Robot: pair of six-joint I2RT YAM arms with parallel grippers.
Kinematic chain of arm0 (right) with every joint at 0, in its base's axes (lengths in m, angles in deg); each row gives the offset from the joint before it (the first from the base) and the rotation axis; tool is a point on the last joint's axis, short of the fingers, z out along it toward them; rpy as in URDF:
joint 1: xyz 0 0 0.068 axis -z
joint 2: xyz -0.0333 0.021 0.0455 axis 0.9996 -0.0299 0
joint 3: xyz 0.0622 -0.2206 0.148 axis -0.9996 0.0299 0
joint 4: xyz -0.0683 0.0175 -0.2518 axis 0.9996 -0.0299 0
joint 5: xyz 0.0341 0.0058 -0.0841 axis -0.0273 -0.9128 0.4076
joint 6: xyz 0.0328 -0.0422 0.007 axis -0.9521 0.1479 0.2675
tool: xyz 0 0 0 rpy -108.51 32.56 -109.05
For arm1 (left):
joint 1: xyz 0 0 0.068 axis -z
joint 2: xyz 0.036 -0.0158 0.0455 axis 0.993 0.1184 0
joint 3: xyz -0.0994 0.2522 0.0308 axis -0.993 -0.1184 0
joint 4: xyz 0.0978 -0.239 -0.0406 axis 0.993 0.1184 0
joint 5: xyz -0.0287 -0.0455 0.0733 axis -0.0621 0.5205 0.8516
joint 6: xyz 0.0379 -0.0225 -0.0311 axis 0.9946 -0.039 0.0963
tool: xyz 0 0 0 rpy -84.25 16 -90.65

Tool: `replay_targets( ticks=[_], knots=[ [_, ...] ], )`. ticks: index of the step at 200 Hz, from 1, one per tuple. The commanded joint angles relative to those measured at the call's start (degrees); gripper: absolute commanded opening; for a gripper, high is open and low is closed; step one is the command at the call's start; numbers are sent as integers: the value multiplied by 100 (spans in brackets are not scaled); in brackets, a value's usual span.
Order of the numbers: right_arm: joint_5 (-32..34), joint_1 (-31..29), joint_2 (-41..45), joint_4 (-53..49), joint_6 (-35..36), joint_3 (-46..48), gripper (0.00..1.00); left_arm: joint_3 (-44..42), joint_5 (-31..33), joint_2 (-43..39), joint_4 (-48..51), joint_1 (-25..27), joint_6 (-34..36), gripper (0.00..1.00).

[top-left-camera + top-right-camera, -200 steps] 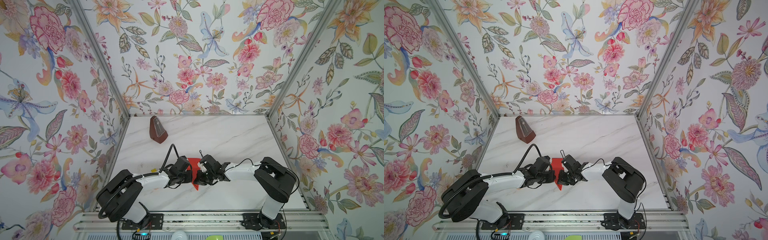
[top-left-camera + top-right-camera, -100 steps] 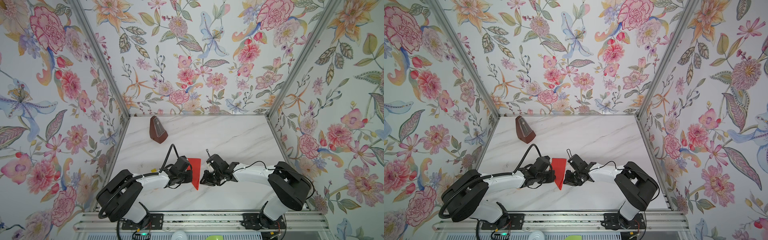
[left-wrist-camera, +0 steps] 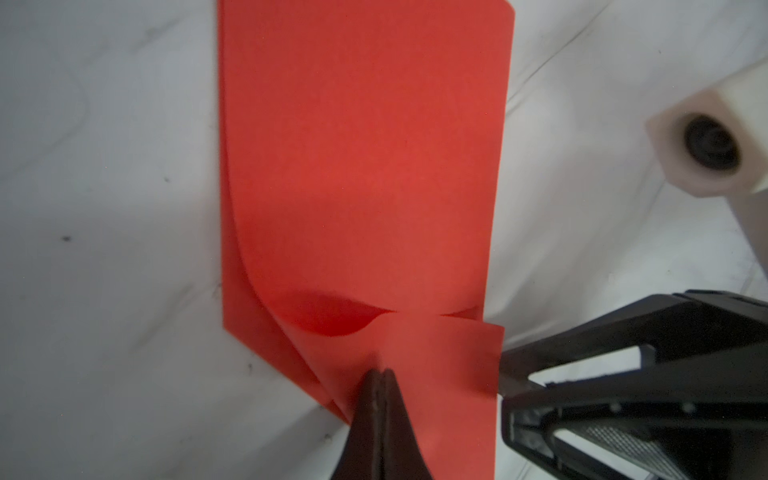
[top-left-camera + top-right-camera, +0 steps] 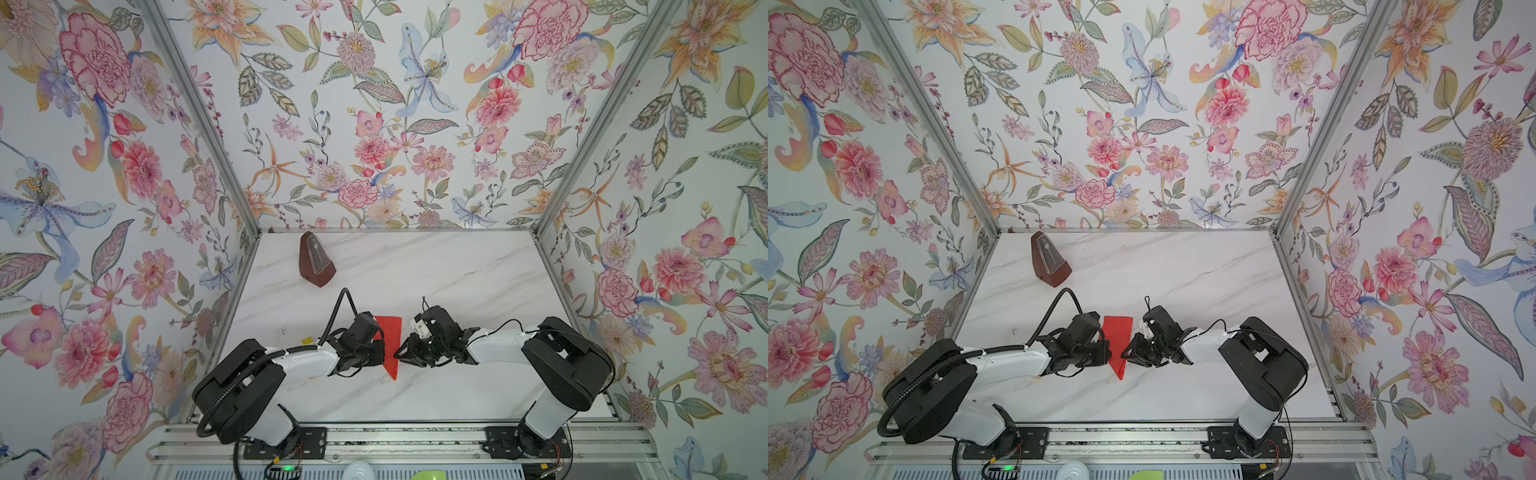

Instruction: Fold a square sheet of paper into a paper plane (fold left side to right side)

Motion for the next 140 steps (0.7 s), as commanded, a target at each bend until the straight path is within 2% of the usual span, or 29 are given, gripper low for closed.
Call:
replay_targets(
  ticks=[1,31,68,113,140],
  knots=[
    [-119,25,-152,379,-201,77,30,-8,111,79,122,28,-44,0],
    [-233,38,-245,787,-371,143,26,1,89,86,124,28,-36,0],
    [-208,63,-268,735,-365,143,19,14,80,102,124,29,-35,0],
    [-129,140,-62,523,-275,207,21,10,110,95,163,31,-13,0],
    [-295,125,-73,688,-372,175,22,25,100,112,166,26,-1,0]
  ],
)
